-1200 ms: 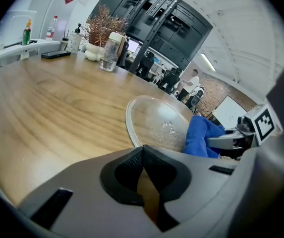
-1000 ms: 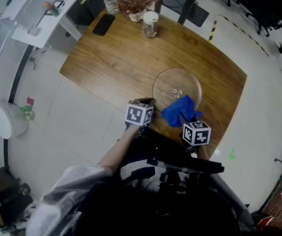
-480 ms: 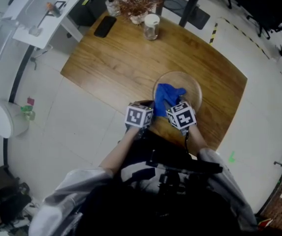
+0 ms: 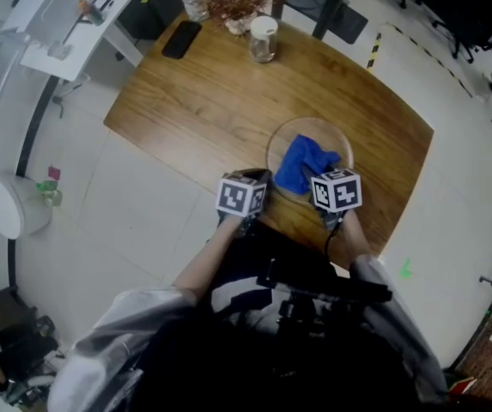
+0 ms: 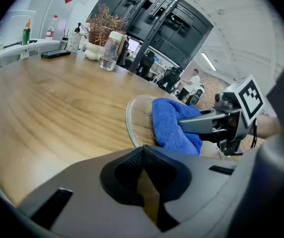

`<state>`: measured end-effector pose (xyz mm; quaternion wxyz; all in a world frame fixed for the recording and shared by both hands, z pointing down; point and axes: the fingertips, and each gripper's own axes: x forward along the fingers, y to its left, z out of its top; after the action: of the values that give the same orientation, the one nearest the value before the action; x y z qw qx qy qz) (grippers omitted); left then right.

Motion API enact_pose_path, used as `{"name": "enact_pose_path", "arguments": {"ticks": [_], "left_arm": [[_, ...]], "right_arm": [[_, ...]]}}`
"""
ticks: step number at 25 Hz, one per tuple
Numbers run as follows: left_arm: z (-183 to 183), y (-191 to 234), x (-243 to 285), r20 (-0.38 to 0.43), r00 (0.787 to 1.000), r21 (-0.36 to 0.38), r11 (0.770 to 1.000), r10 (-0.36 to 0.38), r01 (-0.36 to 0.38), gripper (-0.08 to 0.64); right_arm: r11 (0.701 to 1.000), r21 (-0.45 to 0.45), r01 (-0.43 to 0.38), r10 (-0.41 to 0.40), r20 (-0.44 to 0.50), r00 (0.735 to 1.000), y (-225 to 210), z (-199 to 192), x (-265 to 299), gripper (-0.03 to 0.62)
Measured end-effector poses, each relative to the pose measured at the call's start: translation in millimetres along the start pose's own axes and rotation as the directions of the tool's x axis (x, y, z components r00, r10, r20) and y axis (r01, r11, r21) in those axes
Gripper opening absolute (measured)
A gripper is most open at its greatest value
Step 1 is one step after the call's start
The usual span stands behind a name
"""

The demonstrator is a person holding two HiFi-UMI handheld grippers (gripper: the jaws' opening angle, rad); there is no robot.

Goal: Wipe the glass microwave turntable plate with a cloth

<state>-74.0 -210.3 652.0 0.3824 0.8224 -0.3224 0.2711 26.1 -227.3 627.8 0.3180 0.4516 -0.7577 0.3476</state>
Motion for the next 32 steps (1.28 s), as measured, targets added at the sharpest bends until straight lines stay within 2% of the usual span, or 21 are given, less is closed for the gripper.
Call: {"name": "enact_pose_path", "arguments": {"ticks": [6,12,21,27,32], "left_arm": [[-1,0,-1,-0.009,1.0,0.006,1.0,-0.001,0.001,-0.003],[-1,0,0,-0.011,1.0,0.006,1.0,-0.006,0.006,-0.003],[-3,-2,-2,-0.001,1.0,0.03,1.0,0.0,0.0,-0.003],[2,-6,-7,0.066,0.998,0.079,0.997,-0.008,0.003,-0.003],[-4,-7,-3,0.07,0.997,0.165,0.986,0.021,-0.032,-0.003]], "right_arm": [[0.992,0.111,0.052,-0.055,0.029,0.998,-33,-10,-21,0.083],[0.964,0.235,0.124,-0.14,0.054,0.989,-64,-32,-46,0.083],[0.893,0.41,0.185,-0.25,0.111,0.962,-67,-53,-63,0.081],[0.802,0.581,0.139,-0.27,0.144,0.952,-51,-68,-70,0.081],[0.786,0.607,0.119,-0.279,0.178,0.944,-41,-75,-77,0.081]]}}
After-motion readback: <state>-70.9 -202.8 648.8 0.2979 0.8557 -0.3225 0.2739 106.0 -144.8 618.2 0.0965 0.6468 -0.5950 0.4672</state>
